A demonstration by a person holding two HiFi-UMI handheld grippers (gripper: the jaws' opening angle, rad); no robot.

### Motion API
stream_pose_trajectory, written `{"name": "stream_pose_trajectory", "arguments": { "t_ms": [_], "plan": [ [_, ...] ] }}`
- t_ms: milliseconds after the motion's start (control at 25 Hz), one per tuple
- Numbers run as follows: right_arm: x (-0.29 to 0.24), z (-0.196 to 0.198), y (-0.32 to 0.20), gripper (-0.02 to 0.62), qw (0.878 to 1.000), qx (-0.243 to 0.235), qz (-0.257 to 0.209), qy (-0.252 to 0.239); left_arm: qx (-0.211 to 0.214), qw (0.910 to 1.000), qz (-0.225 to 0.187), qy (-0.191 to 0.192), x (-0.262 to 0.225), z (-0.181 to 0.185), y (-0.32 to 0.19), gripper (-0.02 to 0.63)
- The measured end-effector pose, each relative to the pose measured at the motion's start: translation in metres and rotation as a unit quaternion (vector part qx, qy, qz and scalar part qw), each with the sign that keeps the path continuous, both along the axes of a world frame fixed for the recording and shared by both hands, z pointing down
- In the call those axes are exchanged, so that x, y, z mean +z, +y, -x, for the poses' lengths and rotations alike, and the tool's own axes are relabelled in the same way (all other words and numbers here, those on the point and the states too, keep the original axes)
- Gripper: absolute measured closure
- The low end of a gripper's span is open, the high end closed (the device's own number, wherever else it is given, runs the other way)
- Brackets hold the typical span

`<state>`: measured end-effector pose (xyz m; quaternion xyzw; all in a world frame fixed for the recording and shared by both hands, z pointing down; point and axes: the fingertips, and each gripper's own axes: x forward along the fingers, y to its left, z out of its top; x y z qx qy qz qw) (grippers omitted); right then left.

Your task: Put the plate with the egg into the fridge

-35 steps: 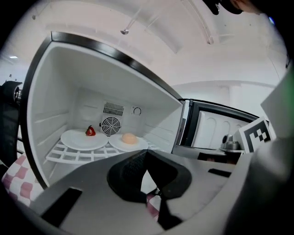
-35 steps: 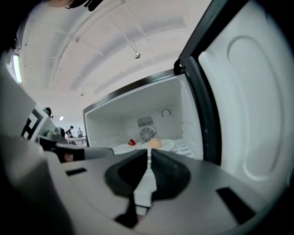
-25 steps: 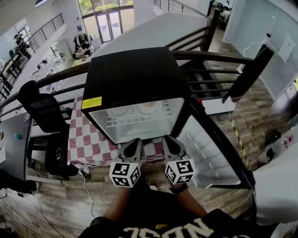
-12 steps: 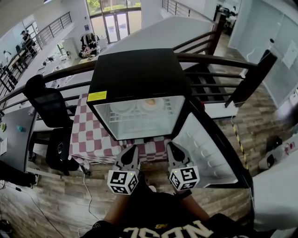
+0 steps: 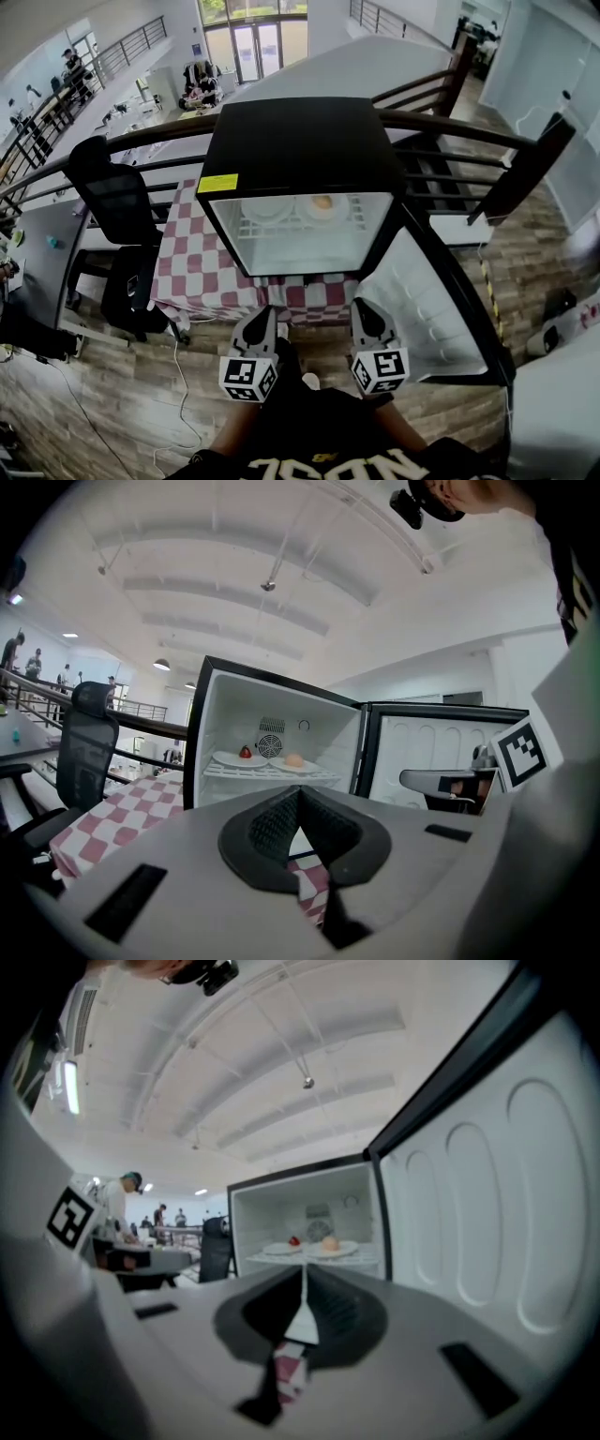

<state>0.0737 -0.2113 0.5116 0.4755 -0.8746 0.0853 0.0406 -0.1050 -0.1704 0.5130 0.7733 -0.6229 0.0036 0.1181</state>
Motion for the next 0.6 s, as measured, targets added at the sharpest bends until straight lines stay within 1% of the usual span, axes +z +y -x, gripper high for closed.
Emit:
{"name": "stream_pose_trajectory", "arguments": {
  "t_ms": [160,400,600],
  "plan": [
    [0.005,0.003,0.004,0.566,1.0,-0.003,0.007,0.002,-0.011,0.9999,0.004,0.012,0.007,0.008,0.006,0.584],
    [0.007,0.019,0.013,0.566,1.0,-0.025,0.011,0.008,0.004,0.9999,-0.01,0.007,-0.003,0.002,0.003,0.584],
    [0.015,0.031,0.025,0.566,0.999,-0.044,0.009,0.017,0.011,0.9999,-0.009,0.006,0.0,0.004,0.004,0.584]
  ]
}}
